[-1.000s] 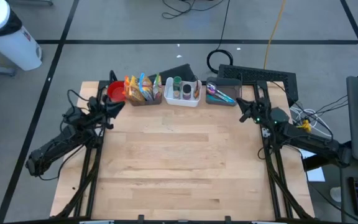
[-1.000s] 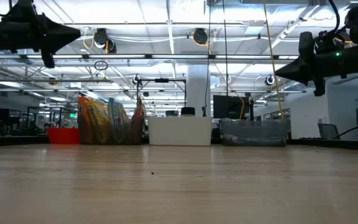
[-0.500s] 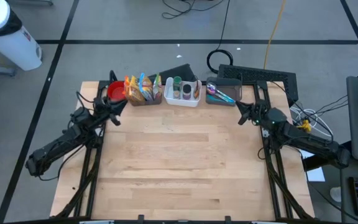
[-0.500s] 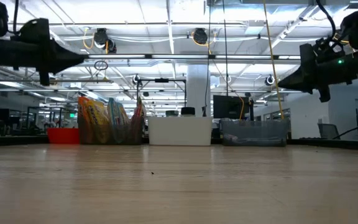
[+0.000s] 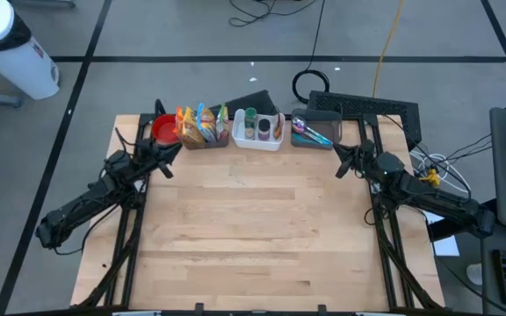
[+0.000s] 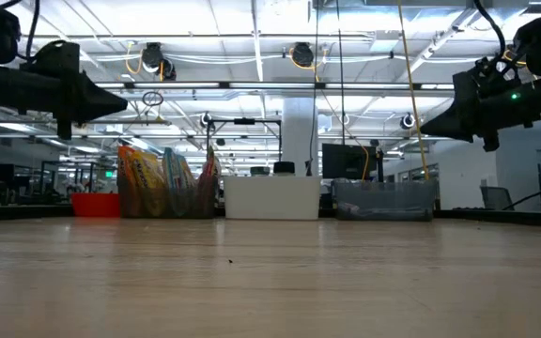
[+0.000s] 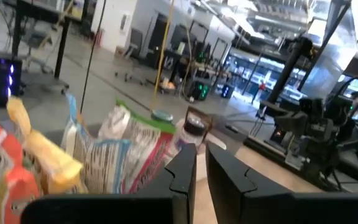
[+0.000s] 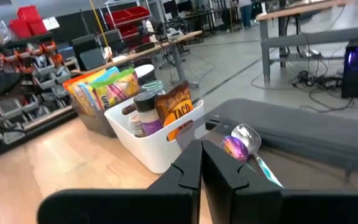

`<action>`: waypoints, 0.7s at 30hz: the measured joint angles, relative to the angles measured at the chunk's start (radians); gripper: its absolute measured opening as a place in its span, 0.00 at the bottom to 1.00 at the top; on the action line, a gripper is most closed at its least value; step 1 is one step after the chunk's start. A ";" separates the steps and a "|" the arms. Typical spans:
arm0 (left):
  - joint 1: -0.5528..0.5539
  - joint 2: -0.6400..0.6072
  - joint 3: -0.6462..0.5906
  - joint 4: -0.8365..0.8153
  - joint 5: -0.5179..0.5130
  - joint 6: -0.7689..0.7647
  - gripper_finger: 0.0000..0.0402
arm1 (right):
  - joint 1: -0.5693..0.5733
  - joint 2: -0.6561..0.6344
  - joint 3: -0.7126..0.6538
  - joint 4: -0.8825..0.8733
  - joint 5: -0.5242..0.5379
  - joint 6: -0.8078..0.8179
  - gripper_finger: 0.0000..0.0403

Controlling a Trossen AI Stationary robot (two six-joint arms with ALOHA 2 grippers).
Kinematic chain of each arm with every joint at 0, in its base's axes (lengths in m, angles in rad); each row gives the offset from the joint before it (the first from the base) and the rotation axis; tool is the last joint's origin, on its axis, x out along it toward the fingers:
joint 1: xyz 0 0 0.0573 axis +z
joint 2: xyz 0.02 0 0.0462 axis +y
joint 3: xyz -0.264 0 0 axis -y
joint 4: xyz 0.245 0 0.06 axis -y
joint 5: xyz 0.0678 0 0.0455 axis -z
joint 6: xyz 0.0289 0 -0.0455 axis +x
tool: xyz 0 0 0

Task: Pick & Place Food Item
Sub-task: Return to Home Position

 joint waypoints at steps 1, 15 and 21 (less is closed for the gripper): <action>0.000 0.000 0.000 -0.011 0.003 -0.006 0.10 | 0.000 0.000 0.000 0.000 0.000 -0.013 0.01; 0.000 0.000 0.000 -0.028 0.007 -0.095 0.10 | 0.000 0.000 0.000 -0.001 0.000 -0.019 0.01; 0.000 0.000 0.000 -0.028 0.007 -0.092 0.10 | 0.000 0.000 0.000 -0.001 0.000 -0.019 0.01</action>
